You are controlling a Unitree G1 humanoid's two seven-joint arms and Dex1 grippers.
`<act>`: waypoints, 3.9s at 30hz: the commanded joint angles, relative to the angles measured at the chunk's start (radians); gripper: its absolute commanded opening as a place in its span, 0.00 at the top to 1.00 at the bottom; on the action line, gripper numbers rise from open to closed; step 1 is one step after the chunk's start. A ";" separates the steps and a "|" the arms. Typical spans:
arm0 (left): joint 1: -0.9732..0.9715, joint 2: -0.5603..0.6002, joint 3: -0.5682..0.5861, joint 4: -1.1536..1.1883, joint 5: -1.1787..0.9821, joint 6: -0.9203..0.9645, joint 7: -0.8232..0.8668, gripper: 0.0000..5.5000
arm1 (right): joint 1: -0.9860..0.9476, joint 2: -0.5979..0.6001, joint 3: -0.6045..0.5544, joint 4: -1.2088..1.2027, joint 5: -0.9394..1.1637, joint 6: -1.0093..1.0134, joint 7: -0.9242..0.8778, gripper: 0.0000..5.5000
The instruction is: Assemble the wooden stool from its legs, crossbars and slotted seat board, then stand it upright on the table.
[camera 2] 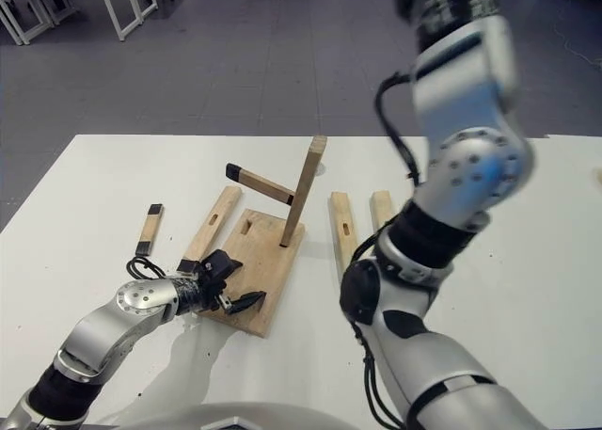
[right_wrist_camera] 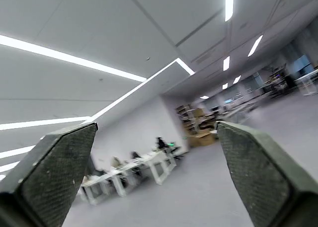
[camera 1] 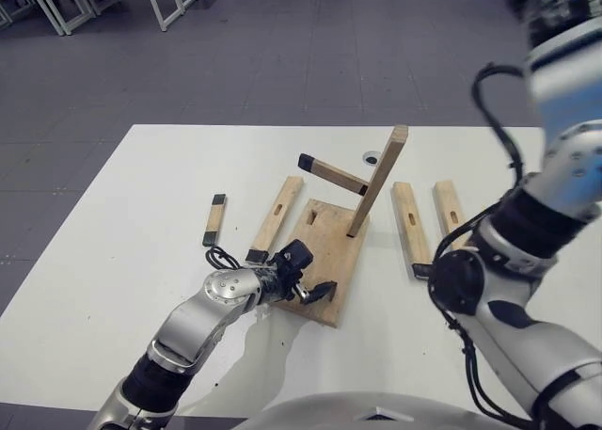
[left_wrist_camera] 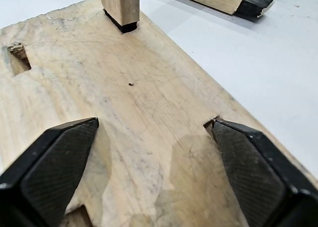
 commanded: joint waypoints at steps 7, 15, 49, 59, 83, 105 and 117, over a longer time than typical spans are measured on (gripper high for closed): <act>0.049 0.019 0.231 -0.132 -0.068 0.159 0.056 0.22 | 0.958 -0.116 0.100 -0.184 -0.087 0.159 0.167 0.20; 0.146 0.109 0.291 -0.010 -0.010 0.017 0.029 0.22 | 1.137 -0.090 0.173 -0.082 -0.146 0.058 0.243 0.20; 0.207 0.164 0.110 -0.167 0.012 -0.016 -0.154 0.22 | 0.849 -0.198 0.111 0.074 -0.183 -0.052 0.338 0.63; -0.311 -0.049 0.567 0.148 -0.719 0.450 -0.251 0.22 | 0.659 -0.300 -0.048 -0.078 0.756 0.156 0.609 0.63; -0.427 -0.057 0.545 0.286 -1.432 0.427 -0.058 0.49 | 0.750 -0.412 0.380 -0.148 0.832 0.133 0.753 0.63; -0.387 0.025 0.573 0.302 -1.186 0.209 -0.095 0.62 | 0.862 -0.651 0.421 -0.138 0.376 0.070 0.425 0.34; -0.367 -0.026 0.531 0.208 -0.879 0.017 -0.041 0.62 | 0.993 -0.465 0.781 -0.283 -0.004 0.146 0.209 0.34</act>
